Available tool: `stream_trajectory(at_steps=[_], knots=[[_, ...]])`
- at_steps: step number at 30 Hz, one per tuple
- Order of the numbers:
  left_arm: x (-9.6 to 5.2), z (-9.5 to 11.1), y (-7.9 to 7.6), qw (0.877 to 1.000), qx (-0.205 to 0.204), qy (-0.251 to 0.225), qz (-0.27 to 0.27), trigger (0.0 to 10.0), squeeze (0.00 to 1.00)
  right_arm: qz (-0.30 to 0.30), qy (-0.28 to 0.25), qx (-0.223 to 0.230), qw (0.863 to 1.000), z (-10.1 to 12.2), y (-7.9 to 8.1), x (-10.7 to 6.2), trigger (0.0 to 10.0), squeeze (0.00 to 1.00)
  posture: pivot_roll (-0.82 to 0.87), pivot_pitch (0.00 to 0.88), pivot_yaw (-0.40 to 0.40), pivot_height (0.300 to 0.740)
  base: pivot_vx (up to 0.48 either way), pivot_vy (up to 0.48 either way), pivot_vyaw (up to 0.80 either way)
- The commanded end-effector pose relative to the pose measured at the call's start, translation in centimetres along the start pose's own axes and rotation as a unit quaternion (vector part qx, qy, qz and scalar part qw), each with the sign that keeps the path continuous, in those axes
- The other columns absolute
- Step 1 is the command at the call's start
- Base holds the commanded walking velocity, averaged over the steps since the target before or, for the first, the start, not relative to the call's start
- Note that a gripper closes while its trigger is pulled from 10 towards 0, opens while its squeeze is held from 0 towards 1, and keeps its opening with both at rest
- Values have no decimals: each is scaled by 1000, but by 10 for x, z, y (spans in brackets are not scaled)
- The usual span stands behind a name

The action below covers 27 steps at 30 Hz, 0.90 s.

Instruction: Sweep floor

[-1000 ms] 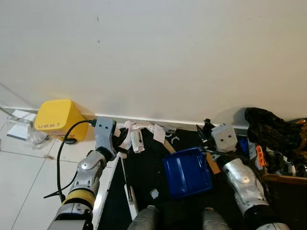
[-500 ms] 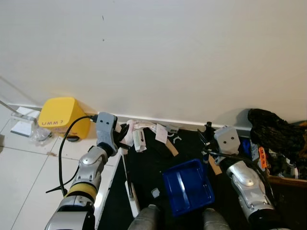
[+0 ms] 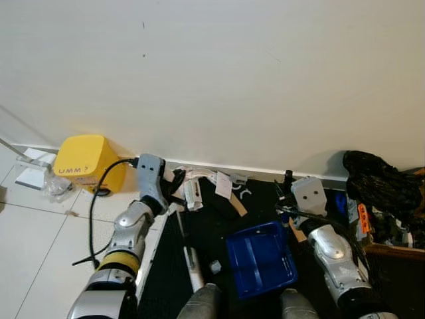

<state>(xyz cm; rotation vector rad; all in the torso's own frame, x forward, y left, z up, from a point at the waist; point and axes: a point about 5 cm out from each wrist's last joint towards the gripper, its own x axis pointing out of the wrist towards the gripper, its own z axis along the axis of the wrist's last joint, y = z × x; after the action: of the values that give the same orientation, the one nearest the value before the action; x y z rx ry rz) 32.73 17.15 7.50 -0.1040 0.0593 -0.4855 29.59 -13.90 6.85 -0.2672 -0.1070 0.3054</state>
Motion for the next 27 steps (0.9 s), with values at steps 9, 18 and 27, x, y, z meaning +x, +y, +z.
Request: stream_trajectory(at_steps=[9, 18, 27], knots=[[11, -3, -16, 993, -112, -18, -36, 10000, 0, -5, -1, 7, 1000, 2, 1, 6, 10000, 0, 80, 170, 102, 740, 0, 0, 0], [14, 24, -12, 984, -142, -77, -70, 10000, 0, -10, 4, 10, 1000, -2, -1, 4, 10000, 0, 97, 172, 97, 740, 0, 0, 0], [-15, 54, 12, 992, 9, -70, -104, 10000, 0, -11, 7, 8, 1000, -4, -3, 3, 10000, 0, 108, 174, 101, 740, 0, 0, 0]])
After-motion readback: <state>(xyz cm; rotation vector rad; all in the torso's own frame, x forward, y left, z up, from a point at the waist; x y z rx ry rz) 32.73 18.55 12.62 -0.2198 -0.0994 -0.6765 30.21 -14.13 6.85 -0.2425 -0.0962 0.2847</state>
